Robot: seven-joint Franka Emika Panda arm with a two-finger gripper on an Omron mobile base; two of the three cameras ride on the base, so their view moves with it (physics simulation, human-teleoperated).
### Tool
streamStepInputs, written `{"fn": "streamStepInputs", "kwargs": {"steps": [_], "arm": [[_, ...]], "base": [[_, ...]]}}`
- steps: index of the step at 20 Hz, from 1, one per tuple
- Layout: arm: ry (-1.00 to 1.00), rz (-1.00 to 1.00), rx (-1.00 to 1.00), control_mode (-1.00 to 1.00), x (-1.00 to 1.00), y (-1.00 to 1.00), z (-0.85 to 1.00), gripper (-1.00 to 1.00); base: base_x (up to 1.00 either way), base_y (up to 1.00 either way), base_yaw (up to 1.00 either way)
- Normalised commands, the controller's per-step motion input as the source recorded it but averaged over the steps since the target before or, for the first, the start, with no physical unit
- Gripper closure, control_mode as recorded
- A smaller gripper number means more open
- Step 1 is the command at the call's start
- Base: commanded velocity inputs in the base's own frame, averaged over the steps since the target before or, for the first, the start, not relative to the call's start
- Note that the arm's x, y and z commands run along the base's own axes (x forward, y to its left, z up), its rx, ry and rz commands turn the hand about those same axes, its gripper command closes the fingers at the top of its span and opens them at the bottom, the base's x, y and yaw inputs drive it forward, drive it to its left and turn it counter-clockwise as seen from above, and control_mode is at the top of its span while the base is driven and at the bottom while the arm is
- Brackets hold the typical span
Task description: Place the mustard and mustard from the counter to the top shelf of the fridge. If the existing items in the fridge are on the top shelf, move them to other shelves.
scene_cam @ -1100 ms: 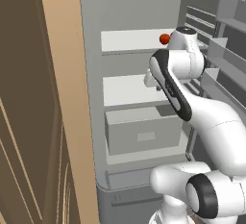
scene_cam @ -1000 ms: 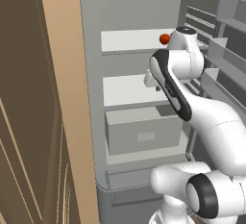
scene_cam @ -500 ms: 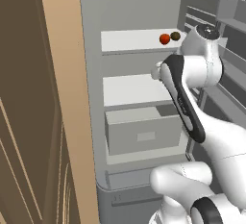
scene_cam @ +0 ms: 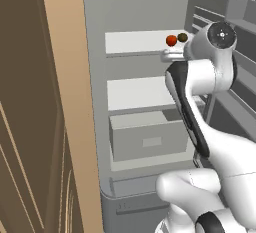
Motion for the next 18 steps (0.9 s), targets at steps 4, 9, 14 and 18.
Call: {"fn": "streamStepInputs", "kwargs": {"steps": [4,9,14,18], "arm": [[0.06,-0.04,0.08,-1.00,0.25,-0.56,0.32,-1.00],[0.05,0.01,0.04,-1.00,0.31,-0.66,0.02,-1.00],[0.00,0.04,-0.01,-1.00,0.26,-0.19,-0.01,-1.00],[0.00,0.00,0.00,-1.00,0.51,0.00,-0.04,-1.00]], "base": [[0.00,0.00,0.00],[0.00,0.00,0.00],[0.00,0.00,0.00],[0.00,0.00,0.00]]}}
